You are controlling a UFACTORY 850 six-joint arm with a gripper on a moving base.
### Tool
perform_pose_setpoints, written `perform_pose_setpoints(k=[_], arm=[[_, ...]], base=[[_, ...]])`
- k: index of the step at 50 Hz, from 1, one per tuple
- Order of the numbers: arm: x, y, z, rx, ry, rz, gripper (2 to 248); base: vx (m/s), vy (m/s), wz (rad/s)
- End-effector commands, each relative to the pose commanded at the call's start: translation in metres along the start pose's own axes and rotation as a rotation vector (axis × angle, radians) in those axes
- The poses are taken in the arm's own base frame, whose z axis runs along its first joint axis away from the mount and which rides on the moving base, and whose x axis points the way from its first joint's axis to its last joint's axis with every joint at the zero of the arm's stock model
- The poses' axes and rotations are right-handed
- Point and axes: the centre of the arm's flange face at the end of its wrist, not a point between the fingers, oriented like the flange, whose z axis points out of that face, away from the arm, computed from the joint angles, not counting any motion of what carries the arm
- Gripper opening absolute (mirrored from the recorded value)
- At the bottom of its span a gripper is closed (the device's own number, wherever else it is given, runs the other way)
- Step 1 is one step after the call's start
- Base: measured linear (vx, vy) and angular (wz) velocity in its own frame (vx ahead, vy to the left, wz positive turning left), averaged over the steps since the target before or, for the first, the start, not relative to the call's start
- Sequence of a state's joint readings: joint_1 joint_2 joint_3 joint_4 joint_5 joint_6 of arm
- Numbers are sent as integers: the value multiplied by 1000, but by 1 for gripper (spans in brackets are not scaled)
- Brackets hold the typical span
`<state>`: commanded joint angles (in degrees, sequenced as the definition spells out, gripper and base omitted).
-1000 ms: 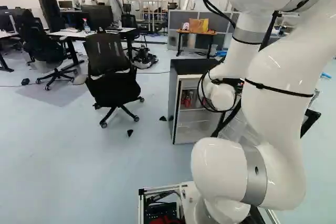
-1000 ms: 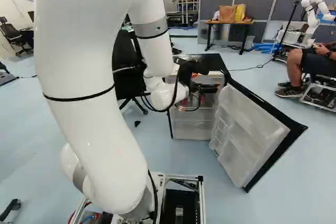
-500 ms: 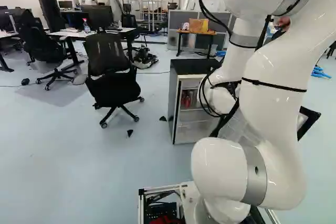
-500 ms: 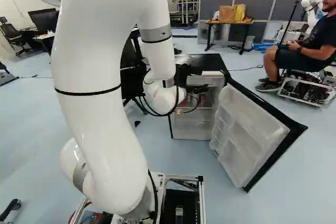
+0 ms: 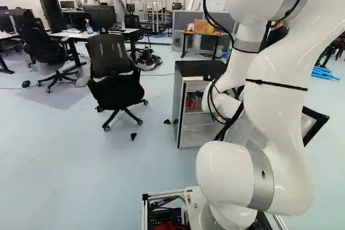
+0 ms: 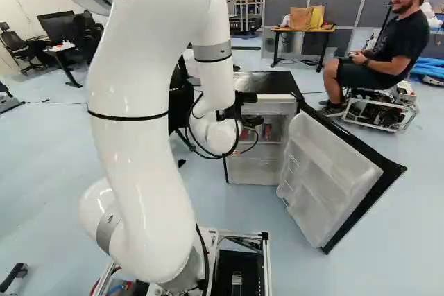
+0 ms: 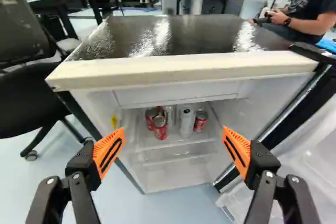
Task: Grab a drink from the fridge
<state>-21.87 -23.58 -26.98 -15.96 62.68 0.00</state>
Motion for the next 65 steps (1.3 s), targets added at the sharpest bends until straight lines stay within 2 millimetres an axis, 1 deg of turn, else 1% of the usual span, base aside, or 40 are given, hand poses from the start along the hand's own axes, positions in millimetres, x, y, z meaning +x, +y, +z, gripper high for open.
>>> perform_pose_setpoints(k=[17,33,43,65], arm=[[-21,-7,10,142,-82,-64,247],[-36,2,25,173,-110,-68,247],[-45,9,38,189,-121,-71,247],[-63,17,73,243,-135,-89,247]], base=[[0,0,0],[0,0,0],[0,0,0],[0,0,0]])
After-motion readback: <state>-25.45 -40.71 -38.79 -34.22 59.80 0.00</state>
